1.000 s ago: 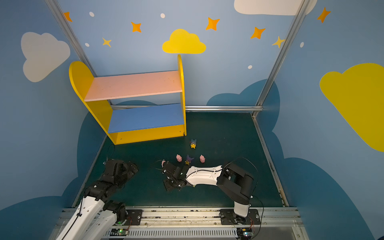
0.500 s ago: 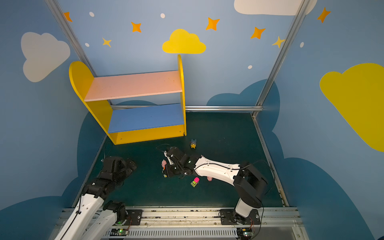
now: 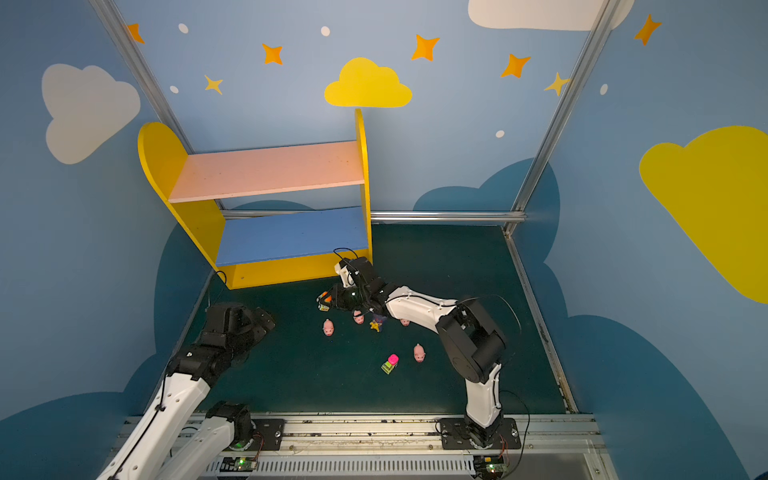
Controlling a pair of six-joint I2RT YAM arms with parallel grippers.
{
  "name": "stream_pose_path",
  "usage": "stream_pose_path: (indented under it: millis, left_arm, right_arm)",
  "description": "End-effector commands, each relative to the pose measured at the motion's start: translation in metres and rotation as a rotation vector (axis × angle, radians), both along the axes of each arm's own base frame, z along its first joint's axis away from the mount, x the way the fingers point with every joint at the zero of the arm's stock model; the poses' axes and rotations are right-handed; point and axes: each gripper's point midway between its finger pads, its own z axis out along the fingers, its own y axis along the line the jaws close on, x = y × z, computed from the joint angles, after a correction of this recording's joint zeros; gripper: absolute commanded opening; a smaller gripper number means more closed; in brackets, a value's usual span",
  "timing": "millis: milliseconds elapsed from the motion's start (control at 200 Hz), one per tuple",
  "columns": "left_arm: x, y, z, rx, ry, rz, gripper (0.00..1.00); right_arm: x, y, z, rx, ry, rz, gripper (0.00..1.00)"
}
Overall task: Organize plastic toys on shelves
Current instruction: Place the plastic toy on the shelf.
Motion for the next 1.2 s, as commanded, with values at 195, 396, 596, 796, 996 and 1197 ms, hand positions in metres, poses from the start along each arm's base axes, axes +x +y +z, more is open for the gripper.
stream_pose_path:
  millis: [195,396,596,796,996,1197]
  left_arm:
    - [-0.001,0.003,0.018,0.027,-0.037,-0.017,1.00]
    - [-0.002,0.006,0.023,0.046,-0.043,-0.016,1.00]
    - [-0.004,0.008,0.029,0.058,-0.045,-0.018,1.00]
    - [-0.006,0.010,0.037,0.076,-0.051,-0.019,1.00]
    - [-0.010,0.012,0.045,0.089,-0.059,-0.021,1.00]
    - [-0.014,0.014,0.050,0.103,-0.061,-0.021,1.00]
  right_arm:
    - [0.025,0.038,-0.005,0.149,0.076,-0.004,0.16]
    - [0.038,0.041,-0.023,0.129,0.081,-0.027,0.16]
    - [0.055,0.043,-0.037,0.137,0.095,-0.071,0.16]
    - [0.068,0.049,-0.047,0.148,0.107,-0.104,0.16]
    - [0.078,0.053,-0.052,0.155,0.104,-0.127,0.16]
    - [0.090,0.058,-0.051,0.179,0.106,-0.132,0.16]
